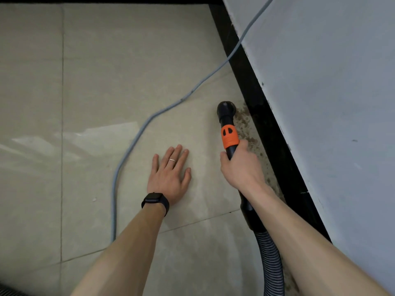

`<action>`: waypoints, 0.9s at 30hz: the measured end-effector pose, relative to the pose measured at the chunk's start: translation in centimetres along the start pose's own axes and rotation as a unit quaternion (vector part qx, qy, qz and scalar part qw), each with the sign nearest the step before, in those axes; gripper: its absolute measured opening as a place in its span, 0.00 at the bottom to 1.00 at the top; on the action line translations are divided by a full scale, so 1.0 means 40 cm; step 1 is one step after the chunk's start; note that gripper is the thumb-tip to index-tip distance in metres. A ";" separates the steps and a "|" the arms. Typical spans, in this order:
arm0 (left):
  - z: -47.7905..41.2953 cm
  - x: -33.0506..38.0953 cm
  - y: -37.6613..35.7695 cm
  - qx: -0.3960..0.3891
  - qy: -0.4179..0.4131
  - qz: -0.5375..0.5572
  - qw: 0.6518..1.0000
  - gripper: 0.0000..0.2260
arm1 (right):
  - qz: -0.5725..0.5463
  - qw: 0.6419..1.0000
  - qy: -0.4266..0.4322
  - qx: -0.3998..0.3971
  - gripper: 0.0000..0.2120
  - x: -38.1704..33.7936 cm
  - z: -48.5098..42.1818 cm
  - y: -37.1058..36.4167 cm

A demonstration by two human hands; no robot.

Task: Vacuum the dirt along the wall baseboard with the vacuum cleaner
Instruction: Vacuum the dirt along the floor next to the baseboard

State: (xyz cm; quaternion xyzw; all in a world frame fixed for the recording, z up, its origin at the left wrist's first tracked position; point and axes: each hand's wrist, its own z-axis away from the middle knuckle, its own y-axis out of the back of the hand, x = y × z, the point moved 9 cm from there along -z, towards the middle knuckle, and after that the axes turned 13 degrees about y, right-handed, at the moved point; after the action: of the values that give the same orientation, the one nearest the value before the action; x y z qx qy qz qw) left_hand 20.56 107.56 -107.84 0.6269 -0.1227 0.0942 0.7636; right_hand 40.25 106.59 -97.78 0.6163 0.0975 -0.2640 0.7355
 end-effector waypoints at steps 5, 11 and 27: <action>-0.001 -0.004 -0.005 0.001 -0.001 0.000 1.000 0.28 | 0.008 1.000 -0.013 -0.004 0.21 -0.008 -0.026 0.000; -0.005 -0.011 -0.010 0.008 0.002 -0.003 1.000 0.28 | 0.037 0.999 -0.034 0.017 0.19 0.028 -0.070 0.025; 0.040 0.263 0.013 -0.375 0.096 0.482 0.786 0.28 | -0.429 0.895 -0.118 0.032 0.11 0.063 -0.123 -0.012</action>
State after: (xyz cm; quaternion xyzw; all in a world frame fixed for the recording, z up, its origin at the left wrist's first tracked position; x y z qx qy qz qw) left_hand 30.31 105.98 -103.83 0.1386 -0.3602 0.4563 0.8018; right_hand 43.03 110.59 -100.47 0.5026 0.2564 -0.6274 0.5367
